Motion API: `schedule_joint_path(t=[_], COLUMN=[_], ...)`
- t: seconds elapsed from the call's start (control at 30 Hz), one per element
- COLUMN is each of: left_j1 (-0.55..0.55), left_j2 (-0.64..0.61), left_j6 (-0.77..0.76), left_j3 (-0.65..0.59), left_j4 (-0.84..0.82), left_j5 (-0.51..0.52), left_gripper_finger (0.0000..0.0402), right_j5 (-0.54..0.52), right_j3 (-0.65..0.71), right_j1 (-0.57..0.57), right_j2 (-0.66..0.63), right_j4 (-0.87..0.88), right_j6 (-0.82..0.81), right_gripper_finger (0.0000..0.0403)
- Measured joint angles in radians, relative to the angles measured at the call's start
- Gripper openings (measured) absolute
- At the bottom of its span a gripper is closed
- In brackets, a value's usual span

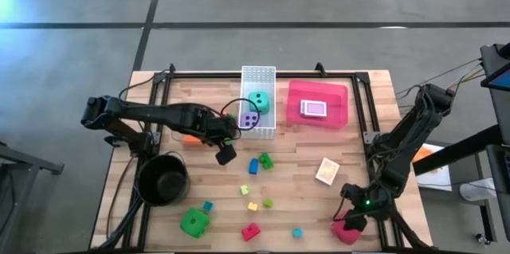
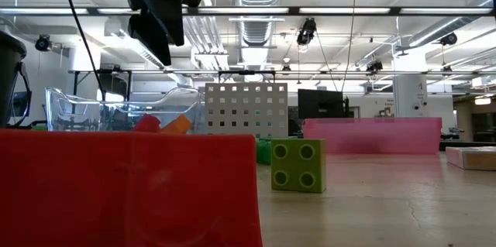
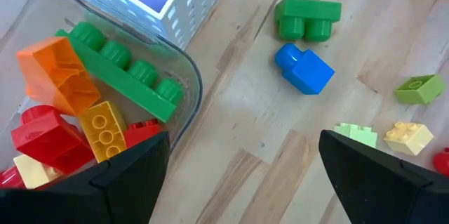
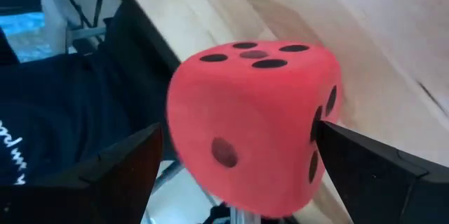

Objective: Pick & Place Toys
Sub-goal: Put the red dice into the white bin

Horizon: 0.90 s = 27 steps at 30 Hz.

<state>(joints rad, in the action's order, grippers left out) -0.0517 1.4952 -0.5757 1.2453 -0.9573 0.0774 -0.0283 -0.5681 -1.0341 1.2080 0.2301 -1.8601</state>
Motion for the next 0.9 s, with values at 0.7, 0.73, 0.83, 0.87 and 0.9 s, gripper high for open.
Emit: schedule_joint_path(t=[0.7,0.73,0.83,0.87,0.9], left_j1=[-0.01,-0.01,-0.01,-0.01,-0.01], left_j2=[0.0,0.0,0.0,0.0,0.0], left_j6=[-0.004,-0.004,-0.004,-0.004,-0.004], left_j3=[0.0,0.0,0.0,0.0,0.0], left_j4=[0.027,0.027,0.03,0.033,0.034], left_j5=[-0.007,-0.008,-0.008,-0.008,-0.009], left_gripper_finger=[0.0365,0.0365,0.0365,0.0365,0.0365], right_j5=[-0.041,-0.05,-0.082,-0.088,-0.095], right_j3=[-0.004,-0.004,-0.003,-0.003,-0.003], right_j1=[-0.004,-0.004,-0.005,-0.005,-0.005], right_j2=[0.243,0.242,0.237,0.236,0.236], right_j4=[-0.231,-0.23,-0.228,-0.228,-0.228], right_j6=[0.011,0.011,0.011,0.013,0.013], right_gripper_finger=[0.0318,0.0299,0.0237,0.0218,0.02])
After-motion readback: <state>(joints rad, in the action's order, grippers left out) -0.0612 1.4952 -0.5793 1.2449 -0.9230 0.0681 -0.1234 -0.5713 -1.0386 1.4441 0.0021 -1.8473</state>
